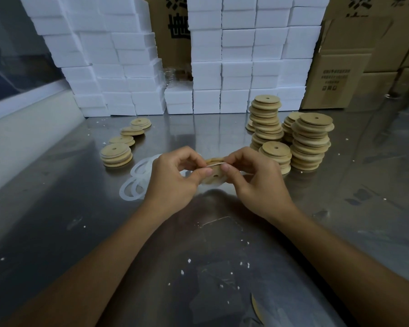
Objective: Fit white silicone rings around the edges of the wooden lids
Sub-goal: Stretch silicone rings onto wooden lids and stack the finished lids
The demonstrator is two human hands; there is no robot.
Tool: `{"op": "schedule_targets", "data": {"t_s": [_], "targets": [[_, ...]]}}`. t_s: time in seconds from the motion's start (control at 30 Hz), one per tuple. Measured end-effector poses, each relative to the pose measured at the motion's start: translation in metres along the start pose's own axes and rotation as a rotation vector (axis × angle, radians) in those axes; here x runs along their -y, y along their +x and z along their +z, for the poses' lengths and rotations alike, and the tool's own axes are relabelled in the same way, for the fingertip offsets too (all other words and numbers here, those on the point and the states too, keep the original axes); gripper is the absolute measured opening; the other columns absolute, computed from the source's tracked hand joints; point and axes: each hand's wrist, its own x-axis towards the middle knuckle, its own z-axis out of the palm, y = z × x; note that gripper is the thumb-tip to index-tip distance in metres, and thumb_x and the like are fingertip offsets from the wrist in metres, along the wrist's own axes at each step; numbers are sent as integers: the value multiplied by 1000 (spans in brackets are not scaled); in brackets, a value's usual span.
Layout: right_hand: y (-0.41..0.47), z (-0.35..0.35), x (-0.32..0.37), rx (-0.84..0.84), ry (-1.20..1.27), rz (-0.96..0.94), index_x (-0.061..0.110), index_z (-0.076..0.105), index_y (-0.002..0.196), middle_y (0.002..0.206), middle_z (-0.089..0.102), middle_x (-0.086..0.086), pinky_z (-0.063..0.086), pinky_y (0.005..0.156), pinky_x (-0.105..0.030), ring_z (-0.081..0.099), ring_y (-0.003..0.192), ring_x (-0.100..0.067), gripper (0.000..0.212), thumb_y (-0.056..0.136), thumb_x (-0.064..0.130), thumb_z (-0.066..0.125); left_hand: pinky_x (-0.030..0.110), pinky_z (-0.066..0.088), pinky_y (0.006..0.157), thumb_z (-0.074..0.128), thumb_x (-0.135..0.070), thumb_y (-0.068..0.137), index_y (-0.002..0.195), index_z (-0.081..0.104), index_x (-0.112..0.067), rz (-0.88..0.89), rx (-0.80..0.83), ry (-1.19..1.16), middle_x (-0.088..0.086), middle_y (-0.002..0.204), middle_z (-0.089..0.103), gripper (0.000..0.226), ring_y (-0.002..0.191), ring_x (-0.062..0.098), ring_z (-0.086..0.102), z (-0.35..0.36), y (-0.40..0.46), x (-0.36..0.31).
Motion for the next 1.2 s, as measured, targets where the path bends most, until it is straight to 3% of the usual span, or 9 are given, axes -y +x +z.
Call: {"op": "schedule_targets", "data": {"t_s": [0.1,0.27,0.47,0.67,0.9,1.07,1.2], "targets": [[1,0,-2,4,75,84,6,69,93,87,74,1,62,75,-40,73,85,-12,7,88,10,72,43,62,70,82,-5,74,74,68,-17,-77,4,-121,2,81,74,18,78,16,73,-1,1,1],[4,-1,-2,-13,156,164,11,70,88,86,74,-5,63,75,-42,74,82,-19,7,87,5,73,47,62,68,80,-1,75,71,68,-15,-122,2,-195,10,82,75,20,77,23,74,-2,2,0],[4,-4,-2,14,189,167,11,68,87,86,74,-8,63,72,-43,74,81,-21,7,87,5,72,48,62,69,79,1,75,70,67,-14,-141,12,-206,11,83,74,19,79,24,74,-3,2,-1],[0,0,-4,26,206,209,20,54,88,86,72,-7,62,67,-51,72,81,-23,11,97,20,61,40,62,65,79,0,75,70,68,-13,-174,-10,-282,12,80,74,18,77,27,74,-1,2,-3],[2,2,-2,-23,227,210,10,57,85,78,71,-14,63,66,-43,73,68,-25,11,95,11,62,36,61,65,74,3,80,76,63,-4,-299,4,-401,17,88,73,13,82,26,74,3,1,-2],[3,-3,2,82,391,343,6,58,86,66,72,-5,63,62,-35,74,64,-23,9,94,6,60,31,60,59,72,5,81,77,63,-2,-340,22,-437,18,89,73,12,81,26,74,-4,3,0],[6,-11,7,175,428,369,3,58,85,67,73,-10,62,62,-34,74,67,-24,7,91,3,62,32,61,61,70,5,82,76,62,-3,-382,63,-459,13,85,74,12,82,26,74,-10,5,4]]}}
